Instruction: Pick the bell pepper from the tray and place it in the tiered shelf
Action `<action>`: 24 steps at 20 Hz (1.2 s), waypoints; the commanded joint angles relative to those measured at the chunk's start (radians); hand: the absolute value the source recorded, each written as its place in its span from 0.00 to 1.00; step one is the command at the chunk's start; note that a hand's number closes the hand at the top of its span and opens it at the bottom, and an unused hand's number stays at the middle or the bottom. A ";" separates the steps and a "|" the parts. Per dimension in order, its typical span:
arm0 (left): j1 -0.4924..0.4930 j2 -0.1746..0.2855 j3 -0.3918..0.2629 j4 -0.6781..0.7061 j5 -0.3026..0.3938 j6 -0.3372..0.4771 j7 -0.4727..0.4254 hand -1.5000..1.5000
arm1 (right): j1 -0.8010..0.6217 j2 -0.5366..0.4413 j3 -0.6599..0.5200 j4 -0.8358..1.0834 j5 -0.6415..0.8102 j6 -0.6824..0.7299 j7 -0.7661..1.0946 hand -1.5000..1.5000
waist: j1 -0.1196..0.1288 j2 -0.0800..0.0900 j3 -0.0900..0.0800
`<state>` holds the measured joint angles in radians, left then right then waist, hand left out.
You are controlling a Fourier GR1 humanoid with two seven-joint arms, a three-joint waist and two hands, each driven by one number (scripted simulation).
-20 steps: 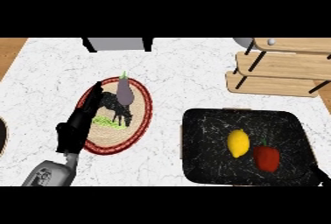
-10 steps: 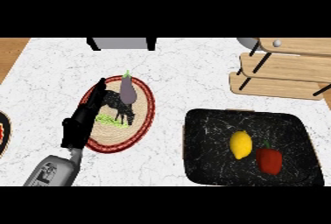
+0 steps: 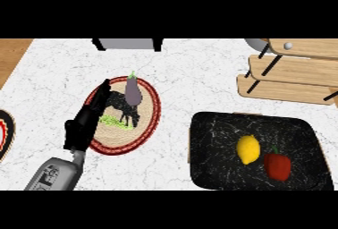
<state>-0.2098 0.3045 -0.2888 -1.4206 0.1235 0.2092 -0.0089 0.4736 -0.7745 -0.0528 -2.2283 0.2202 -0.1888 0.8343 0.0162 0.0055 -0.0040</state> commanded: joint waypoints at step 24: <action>-0.019 -0.044 0.114 0.055 -0.074 -0.073 0.000 0.50 | -0.314 0.303 0.280 0.070 0.420 0.182 0.332 0.00 | -0.022 -0.005 0.004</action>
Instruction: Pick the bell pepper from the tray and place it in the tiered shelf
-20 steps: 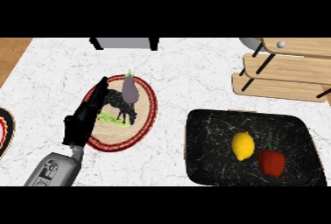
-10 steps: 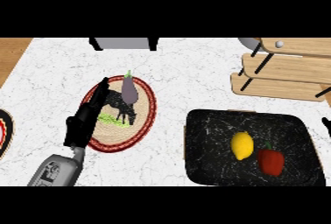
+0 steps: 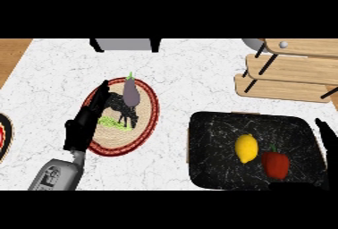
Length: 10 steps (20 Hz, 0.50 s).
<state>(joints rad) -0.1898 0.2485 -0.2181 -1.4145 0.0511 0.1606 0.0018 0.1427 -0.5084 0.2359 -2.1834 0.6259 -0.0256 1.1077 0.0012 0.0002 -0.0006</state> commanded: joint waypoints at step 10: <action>0.068 -0.012 0.009 -0.115 -0.050 -0.020 0.039 0.50 | -0.044 0.148 -0.016 0.077 0.112 0.093 0.111 0.00 | 0.002 -0.002 0.001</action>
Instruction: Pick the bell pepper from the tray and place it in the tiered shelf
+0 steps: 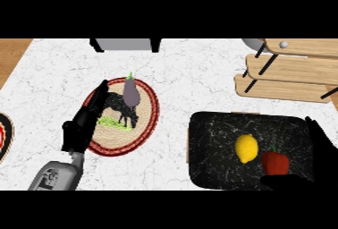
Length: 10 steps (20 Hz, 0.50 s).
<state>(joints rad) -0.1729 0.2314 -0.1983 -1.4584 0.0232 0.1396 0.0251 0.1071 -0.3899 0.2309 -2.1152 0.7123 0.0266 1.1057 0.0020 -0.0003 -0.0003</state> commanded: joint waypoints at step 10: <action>0.041 -0.019 0.019 -0.090 -0.040 -0.031 0.059 0.50 | 0.040 0.090 -0.029 0.046 0.077 0.099 0.046 0.00 | 0.000 -0.002 0.000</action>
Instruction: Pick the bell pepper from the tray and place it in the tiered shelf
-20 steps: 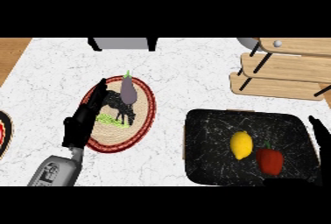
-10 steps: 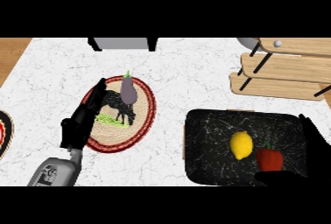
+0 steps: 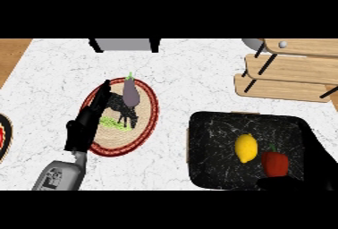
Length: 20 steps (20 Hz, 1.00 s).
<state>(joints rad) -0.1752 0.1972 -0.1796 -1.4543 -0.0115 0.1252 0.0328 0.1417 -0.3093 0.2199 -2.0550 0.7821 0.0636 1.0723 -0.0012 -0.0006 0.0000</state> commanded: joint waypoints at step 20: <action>0.065 -0.056 0.074 -0.079 -0.079 -0.087 0.021 0.50 | -0.031 0.117 -0.151 0.223 0.070 0.038 -0.146 0.00 | 0.001 0.000 0.000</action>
<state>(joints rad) -0.1391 0.1509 -0.1108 -1.4879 -0.0723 0.0538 0.0397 0.1239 -0.2017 0.1025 -1.8491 0.8579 0.0859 0.9556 -0.0012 -0.0003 0.0002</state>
